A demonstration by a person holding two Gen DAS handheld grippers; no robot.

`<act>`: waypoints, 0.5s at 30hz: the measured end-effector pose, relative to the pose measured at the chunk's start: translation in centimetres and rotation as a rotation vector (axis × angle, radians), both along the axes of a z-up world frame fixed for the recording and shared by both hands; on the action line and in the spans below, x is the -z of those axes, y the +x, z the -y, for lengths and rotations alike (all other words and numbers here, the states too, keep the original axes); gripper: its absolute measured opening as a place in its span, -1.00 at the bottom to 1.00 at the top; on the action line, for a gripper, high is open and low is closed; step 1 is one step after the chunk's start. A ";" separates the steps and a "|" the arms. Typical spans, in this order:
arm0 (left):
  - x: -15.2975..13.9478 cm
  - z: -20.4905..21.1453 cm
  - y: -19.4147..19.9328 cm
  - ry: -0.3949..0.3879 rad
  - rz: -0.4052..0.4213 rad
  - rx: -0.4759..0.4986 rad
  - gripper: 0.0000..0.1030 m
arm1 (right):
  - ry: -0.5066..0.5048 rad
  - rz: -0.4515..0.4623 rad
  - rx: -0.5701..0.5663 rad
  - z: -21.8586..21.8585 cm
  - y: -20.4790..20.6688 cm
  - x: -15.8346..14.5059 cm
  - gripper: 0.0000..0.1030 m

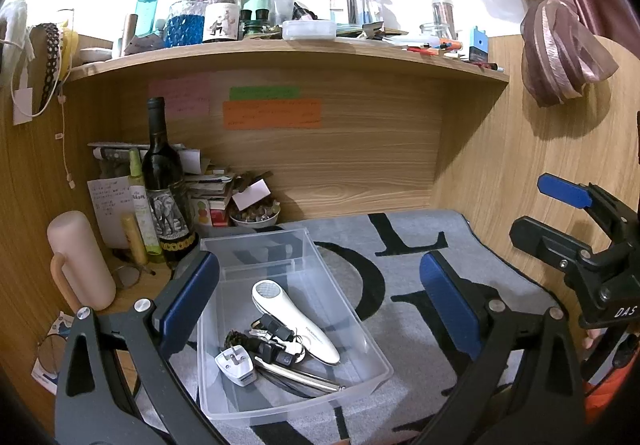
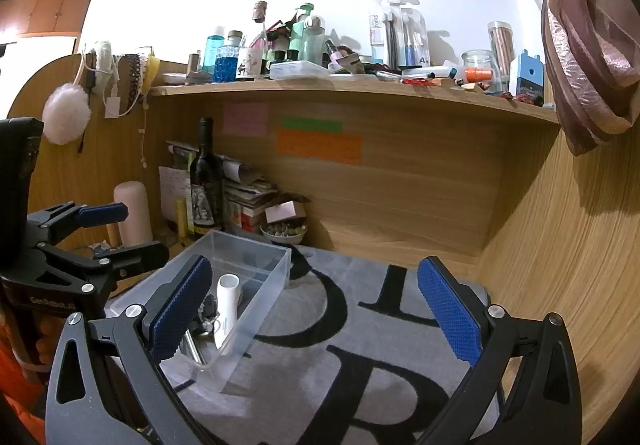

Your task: Organize rigid objects

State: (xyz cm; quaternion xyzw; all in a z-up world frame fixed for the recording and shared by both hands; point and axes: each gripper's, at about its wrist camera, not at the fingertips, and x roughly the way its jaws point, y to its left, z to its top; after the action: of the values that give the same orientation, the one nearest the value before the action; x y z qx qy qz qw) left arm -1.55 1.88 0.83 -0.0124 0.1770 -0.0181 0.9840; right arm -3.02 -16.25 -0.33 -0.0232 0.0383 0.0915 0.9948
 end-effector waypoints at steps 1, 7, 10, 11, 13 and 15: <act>0.0 0.0 0.0 0.000 0.000 0.001 0.98 | 0.000 -0.001 0.000 0.0 0.0 0.0 1.00; 0.1 0.0 0.0 -0.003 -0.002 -0.002 0.98 | 0.000 -0.001 -0.002 0.1 0.1 0.0 1.00; 0.2 -0.1 0.0 -0.010 -0.004 -0.004 0.98 | 0.000 -0.002 -0.002 0.1 0.1 0.1 1.00; 0.2 -0.1 0.1 -0.012 -0.004 -0.003 0.98 | -0.002 -0.003 -0.002 0.1 0.1 0.1 1.00; 0.2 -0.1 0.0 -0.012 -0.003 -0.004 0.98 | -0.003 -0.004 0.000 -0.1 0.0 0.1 1.00; 0.2 -0.2 0.0 -0.013 -0.003 -0.002 0.98 | -0.003 -0.005 0.000 -0.1 0.0 0.2 1.00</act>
State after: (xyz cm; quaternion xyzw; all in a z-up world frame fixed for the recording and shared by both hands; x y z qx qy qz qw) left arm -1.52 2.03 0.67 -0.0192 0.1784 -0.0185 0.9836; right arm -2.97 -16.12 -0.51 -0.0246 0.0408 0.0915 0.9947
